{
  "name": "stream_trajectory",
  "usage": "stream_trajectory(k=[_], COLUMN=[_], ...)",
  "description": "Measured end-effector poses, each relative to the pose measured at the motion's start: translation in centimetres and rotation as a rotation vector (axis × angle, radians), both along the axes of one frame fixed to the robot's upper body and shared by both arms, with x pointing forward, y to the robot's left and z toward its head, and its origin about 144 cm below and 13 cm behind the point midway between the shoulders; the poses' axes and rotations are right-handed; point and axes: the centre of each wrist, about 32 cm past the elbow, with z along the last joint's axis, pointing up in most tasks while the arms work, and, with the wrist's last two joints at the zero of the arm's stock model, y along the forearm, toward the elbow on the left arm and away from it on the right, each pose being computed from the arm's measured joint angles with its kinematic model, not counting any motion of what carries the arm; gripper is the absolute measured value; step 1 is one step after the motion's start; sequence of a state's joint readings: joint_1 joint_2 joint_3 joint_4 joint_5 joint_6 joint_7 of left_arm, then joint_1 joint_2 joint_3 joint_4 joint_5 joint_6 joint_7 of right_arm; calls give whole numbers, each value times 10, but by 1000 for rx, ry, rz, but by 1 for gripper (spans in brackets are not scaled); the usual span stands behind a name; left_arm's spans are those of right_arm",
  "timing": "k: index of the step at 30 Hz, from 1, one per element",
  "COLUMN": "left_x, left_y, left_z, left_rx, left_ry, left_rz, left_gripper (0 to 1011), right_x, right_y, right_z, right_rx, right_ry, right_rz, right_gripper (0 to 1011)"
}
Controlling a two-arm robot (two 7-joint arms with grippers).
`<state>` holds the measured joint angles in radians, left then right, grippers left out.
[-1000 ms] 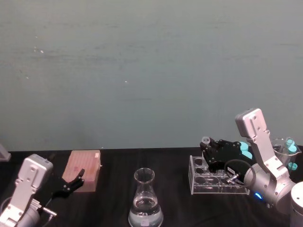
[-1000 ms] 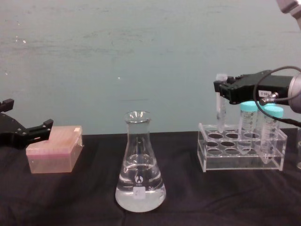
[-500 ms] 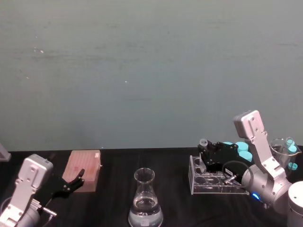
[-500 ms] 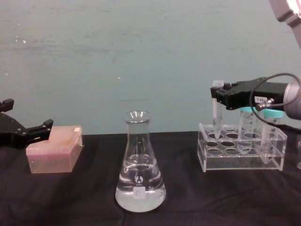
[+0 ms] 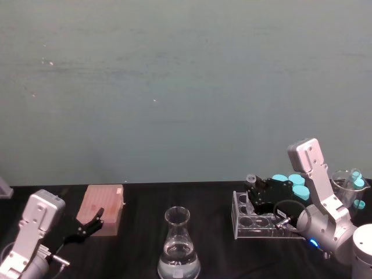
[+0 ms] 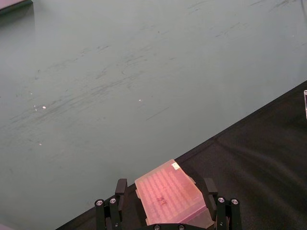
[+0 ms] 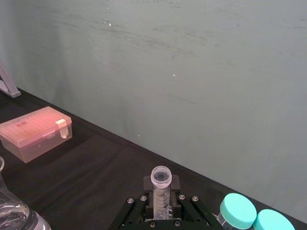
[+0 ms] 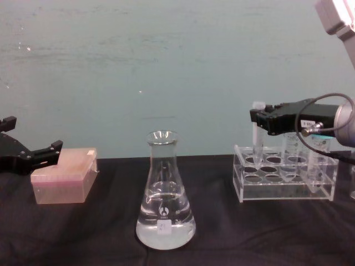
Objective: Pour the liquid from the test tube into the beaker using one hand.
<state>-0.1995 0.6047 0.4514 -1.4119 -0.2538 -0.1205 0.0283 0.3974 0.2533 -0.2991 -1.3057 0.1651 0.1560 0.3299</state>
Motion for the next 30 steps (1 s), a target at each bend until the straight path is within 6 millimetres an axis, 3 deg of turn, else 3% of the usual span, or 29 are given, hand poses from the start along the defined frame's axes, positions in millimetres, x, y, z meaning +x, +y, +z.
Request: stream_trajectory(k=[25,30], left_x=[0,0], left_y=[0,0], left_z=[0,0], left_rx=[0,0], left_ry=[0,0], left_rz=[0,0], left_gripper=[1000,1000], right_x=[2,2], right_y=[0,0], right_z=[-2,-2], right_rx=[15,15], right_ry=[31,30], right_rz=[-4,-4], right_gripper=[194,298])
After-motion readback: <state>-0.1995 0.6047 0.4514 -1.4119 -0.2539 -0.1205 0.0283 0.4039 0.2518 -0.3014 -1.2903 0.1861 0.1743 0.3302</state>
